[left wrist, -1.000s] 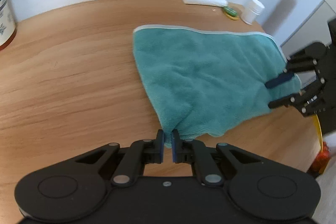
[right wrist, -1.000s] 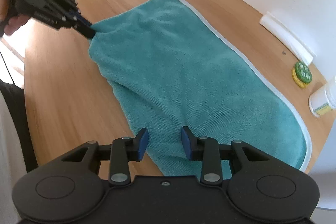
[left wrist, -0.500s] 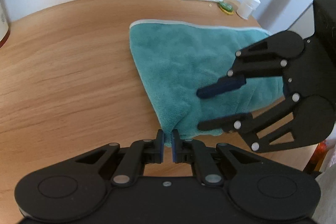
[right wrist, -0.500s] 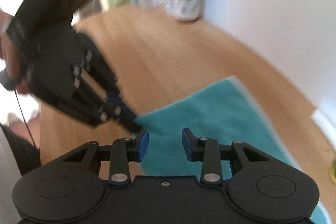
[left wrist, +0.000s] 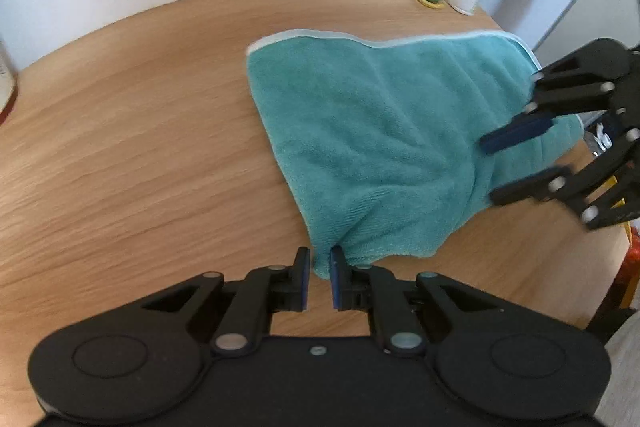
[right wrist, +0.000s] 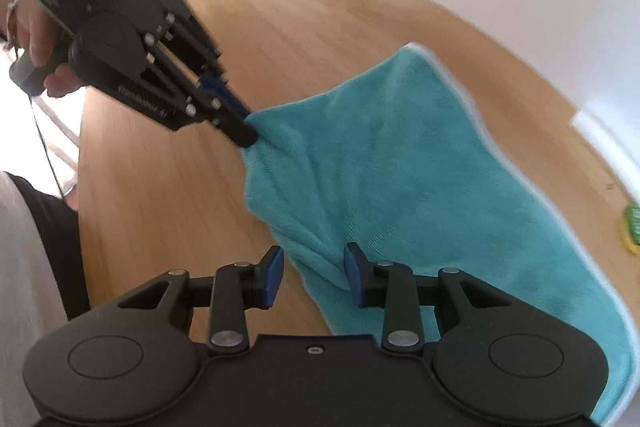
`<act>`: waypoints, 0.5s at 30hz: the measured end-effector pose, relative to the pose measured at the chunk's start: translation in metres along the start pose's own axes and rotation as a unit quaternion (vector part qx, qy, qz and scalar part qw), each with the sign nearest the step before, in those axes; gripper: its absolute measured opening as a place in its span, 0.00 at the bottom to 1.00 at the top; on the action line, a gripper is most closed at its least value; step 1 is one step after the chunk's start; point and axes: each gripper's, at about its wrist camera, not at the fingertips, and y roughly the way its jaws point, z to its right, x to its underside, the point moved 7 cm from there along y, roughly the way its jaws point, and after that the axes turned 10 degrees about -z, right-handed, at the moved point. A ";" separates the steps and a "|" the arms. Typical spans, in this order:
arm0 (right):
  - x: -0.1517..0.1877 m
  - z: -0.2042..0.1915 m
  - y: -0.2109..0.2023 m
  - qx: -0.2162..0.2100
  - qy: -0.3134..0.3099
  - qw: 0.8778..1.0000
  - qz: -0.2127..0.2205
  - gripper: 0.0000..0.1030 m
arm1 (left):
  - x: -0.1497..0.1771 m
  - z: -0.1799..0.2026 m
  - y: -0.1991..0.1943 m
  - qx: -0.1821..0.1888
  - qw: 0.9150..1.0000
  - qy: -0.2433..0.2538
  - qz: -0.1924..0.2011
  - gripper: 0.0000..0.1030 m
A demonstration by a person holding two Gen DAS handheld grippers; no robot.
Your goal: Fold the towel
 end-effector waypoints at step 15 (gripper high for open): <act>0.001 0.010 0.012 0.027 0.063 0.997 0.039 0.38 | -0.065 0.019 -0.026 -0.004 0.997 0.044 0.067 0.22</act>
